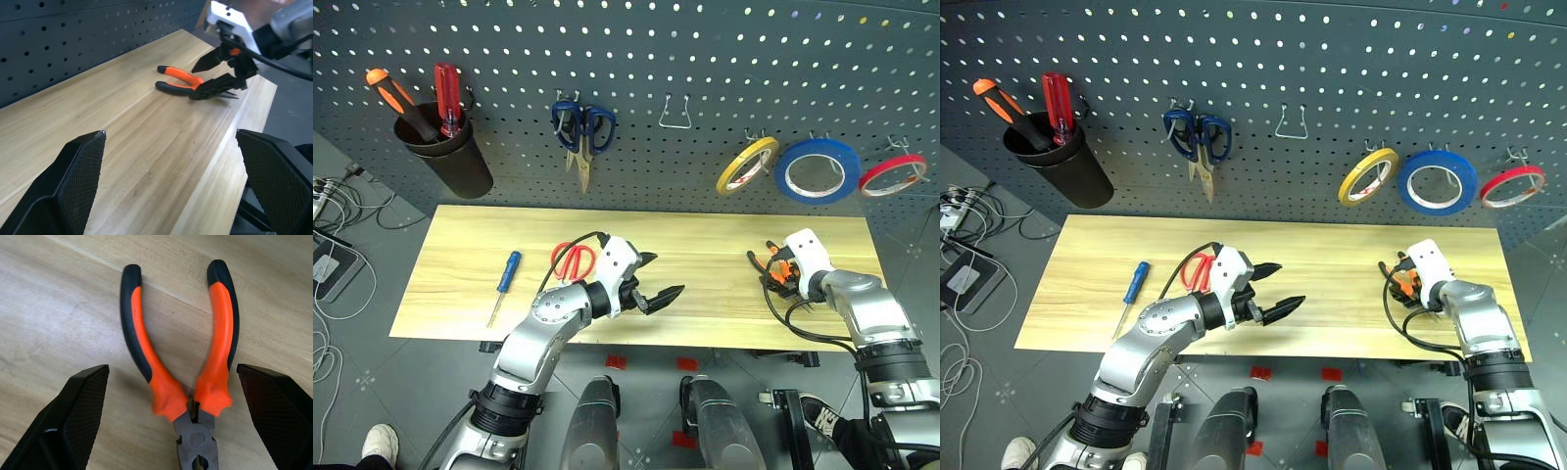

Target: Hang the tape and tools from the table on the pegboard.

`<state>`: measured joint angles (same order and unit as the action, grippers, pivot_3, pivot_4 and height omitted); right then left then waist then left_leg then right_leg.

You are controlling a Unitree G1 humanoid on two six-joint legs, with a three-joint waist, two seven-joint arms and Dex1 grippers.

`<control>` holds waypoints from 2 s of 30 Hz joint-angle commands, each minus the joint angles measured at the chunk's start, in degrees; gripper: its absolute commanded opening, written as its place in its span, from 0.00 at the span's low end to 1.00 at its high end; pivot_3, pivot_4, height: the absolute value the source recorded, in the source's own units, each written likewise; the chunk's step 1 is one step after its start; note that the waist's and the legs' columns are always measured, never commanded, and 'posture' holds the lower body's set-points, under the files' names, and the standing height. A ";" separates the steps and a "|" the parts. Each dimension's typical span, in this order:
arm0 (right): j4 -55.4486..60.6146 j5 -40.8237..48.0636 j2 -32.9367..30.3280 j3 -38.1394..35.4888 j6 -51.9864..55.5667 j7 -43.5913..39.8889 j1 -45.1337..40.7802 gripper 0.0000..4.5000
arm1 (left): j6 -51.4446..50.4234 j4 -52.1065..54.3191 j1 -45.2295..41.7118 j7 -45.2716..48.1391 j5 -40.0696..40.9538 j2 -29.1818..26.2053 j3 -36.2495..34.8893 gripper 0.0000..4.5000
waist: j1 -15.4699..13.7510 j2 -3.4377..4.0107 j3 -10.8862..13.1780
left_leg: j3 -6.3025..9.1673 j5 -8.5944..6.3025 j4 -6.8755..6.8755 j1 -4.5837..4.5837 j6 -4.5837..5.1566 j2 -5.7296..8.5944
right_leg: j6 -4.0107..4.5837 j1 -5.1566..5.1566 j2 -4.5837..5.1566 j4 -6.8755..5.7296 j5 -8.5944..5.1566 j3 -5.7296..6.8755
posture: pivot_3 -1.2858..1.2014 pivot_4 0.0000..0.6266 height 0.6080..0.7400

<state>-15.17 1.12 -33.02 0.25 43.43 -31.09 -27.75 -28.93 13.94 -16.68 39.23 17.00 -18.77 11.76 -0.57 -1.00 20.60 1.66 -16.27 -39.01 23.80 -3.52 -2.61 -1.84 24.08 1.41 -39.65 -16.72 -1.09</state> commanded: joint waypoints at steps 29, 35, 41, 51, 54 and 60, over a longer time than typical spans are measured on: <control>7.47 0.87 -2.27 1.46 -5.04 -2.76 2.60 0.62 | 1.29 4.76 1.63 2.11 4.01 -0.71 -2.29 1.00 | -0.03 0.02 0.88 | 0.02 0.14 0.07 0.09 -0.27 -0.03 | -0.02 0.07 0.04 0.15 0.00 0.09 | 0.55 0.53 1.00; 29.90 5.23 -2.35 2.61 -10.12 -8.26 14.28 0.62 | 0.96 11.21 9.70 2.51 5.12 -4.30 -3.86 1.00 | 0.13 0.19 0.41 | 0.02 0.16 0.13 0.13 -0.31 -0.07 | -0.03 0.10 0.05 0.24 -0.01 0.10 | 0.54 0.45 1.00; 41.33 11.43 9.52 2.30 -17.32 -4.70 14.43 0.62 | -1.18 18.58 13.31 -0.98 8.52 -5.34 -9.57 1.00 | 0.23 0.11 -1.23 | 0.15 0.24 0.17 0.15 -0.48 -0.07 | -0.04 0.09 0.01 0.27 -0.01 0.19 | 0.55 0.37 1.00; 33.89 7.59 24.29 2.83 -27.16 8.52 -2.09 0.62 | -3.94 22.59 6.69 -9.87 11.64 -4.07 -15.43 1.00 | -1.85 -0.37 -4.66 | 0.31 0.33 0.18 0.15 -0.62 0.02 | -0.04 -0.04 0.02 0.41 0.05 0.35 | 0.60 0.28 1.00; 26.88 4.03 27.26 3.35 -34.83 12.47 -8.80 0.62 | -4.28 20.92 0.85 -14.03 10.81 -1.82 -15.46 1.00 | -2.52 -0.50 -5.31 | 0.27 0.33 0.21 0.16 -0.63 0.01 | -0.03 -0.01 -0.01 0.47 0.05 0.34 | 0.60 0.26 1.00; 9.15 -0.31 30.19 1.37 -50.44 19.77 -20.39 0.62 | -2.24 15.17 -6.47 -16.92 8.52 1.77 -12.81 1.00 | -2.75 -0.62 -6.12 | 0.16 0.33 0.24 0.12 -0.63 0.01 | -0.02 -0.01 -0.01 0.50 0.06 0.29 | 0.60 0.26 1.00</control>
<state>-4.24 1.73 -3.26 3.20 -1.64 -13.78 -44.82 -32.81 29.57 -22.13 22.91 26.36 -17.76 -2.43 -3.32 -1.62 14.47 1.79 -15.94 -38.79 23.92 -4.16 -2.60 -1.85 24.09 1.40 -39.22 -16.66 -0.81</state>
